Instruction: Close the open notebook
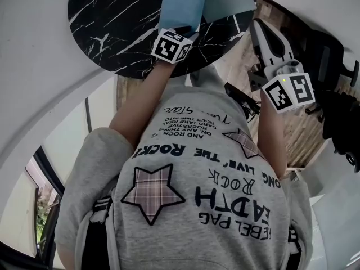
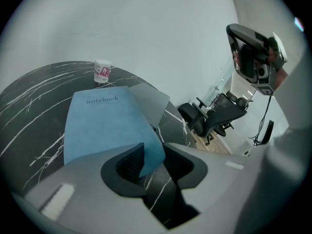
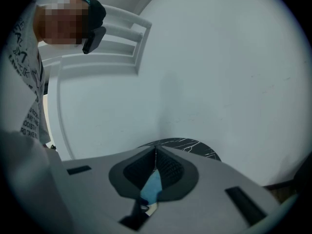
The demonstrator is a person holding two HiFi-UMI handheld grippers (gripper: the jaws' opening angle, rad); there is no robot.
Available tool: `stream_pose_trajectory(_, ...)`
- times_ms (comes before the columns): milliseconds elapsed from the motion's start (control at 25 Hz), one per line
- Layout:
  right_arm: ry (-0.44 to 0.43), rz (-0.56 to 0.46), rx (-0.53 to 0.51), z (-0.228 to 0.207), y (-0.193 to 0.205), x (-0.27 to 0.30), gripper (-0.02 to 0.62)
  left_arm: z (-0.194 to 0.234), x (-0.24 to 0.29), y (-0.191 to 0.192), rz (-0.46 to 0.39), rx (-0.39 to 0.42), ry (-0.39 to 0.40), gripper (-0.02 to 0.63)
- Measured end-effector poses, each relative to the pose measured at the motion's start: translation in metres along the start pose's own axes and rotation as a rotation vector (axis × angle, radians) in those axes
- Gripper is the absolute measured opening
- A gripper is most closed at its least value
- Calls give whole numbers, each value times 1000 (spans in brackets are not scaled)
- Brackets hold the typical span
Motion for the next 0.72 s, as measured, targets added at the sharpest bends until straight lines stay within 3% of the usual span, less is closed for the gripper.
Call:
stream_pose_trajectory(520,-21,4,-12,7,-3,7,12,-5,10,0,36,4,50,167)
stream_pose_trajectory(720,-34,2,-18,12,-5,10,14,-7,-5,-9,-29,1,52,173)
Point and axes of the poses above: the fingertips, and each gripper's own axes: x forward along the fingers, z to its left, y out of its underside, the point moved 5 cm from there along -x, backward along the fingers, and after that the axes turned 11 degrees about z, right-handed, at the moved point
